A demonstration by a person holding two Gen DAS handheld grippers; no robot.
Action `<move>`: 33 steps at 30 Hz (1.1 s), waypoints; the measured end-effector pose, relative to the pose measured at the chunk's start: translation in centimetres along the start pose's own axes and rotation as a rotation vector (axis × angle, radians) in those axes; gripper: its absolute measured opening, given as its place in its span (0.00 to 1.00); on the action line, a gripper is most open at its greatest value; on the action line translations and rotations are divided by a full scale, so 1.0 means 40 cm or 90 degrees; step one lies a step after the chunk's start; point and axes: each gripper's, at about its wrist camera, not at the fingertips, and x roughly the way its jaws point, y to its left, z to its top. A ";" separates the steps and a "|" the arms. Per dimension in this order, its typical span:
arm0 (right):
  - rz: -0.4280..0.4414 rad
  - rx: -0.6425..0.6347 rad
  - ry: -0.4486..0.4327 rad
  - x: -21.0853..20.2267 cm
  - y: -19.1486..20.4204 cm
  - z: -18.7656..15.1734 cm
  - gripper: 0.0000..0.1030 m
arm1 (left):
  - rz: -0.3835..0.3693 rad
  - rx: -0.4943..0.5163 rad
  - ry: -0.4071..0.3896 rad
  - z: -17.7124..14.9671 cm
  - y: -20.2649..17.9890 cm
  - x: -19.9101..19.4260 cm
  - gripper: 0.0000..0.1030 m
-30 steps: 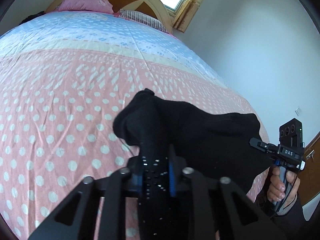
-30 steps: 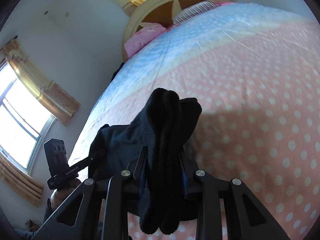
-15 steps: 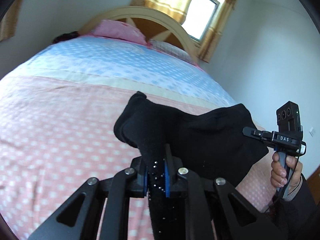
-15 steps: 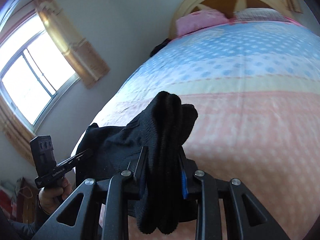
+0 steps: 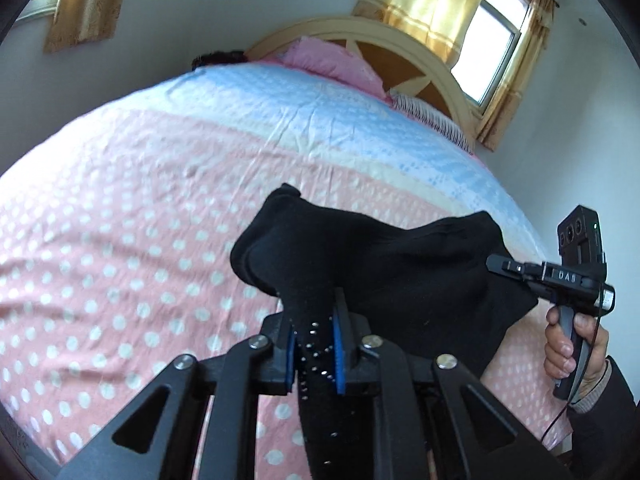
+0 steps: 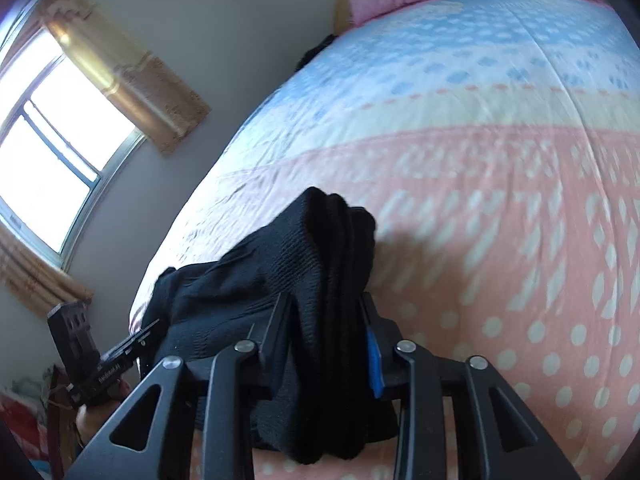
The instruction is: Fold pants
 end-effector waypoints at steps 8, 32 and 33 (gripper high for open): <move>-0.034 -0.022 -0.016 -0.064 -0.020 -0.039 0.45 | 0.089 -0.003 -0.022 -0.030 0.017 0.012 0.70; -0.161 -0.027 -0.068 -0.163 0.031 -0.102 0.60 | 0.177 0.022 -0.037 -0.066 -0.004 -0.063 0.88; -0.170 -0.028 -0.082 -0.190 0.050 -0.110 0.60 | 0.178 0.022 -0.044 -0.065 -0.011 -0.077 0.88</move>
